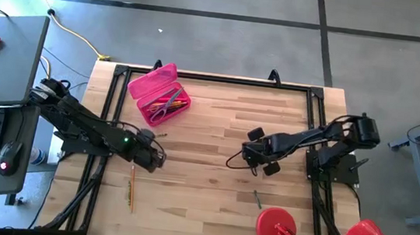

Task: Pick & place school supplies into a supply box
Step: Put the top green crayon into the supply box

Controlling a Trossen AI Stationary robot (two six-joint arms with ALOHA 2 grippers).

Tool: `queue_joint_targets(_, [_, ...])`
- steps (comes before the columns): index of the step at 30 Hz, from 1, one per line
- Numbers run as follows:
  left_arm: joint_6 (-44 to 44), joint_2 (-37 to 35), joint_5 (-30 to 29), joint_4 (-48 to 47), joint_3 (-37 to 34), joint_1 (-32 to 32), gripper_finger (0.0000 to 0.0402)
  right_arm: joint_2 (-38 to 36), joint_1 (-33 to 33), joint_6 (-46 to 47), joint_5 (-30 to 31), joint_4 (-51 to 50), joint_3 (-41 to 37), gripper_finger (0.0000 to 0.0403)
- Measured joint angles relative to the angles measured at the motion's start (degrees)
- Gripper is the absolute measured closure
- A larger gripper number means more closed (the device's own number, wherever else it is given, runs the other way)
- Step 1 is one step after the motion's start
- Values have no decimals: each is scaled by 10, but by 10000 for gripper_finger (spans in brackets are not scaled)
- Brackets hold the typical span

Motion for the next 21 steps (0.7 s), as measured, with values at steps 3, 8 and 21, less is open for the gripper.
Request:
queue_joint_targets(3, [0, 0, 9, 28, 0, 0, 268, 8, 0, -12, 4, 2, 0, 284])
queue_joint_targets(8, [0, 0, 8, 73, 0, 0, 268, 6, 0, -19, -4, 5, 0, 284])
queue_joint_targets(21, [0, 0, 9, 177, 0, 0, 268, 6, -13, -72, -59, 1, -1, 379])
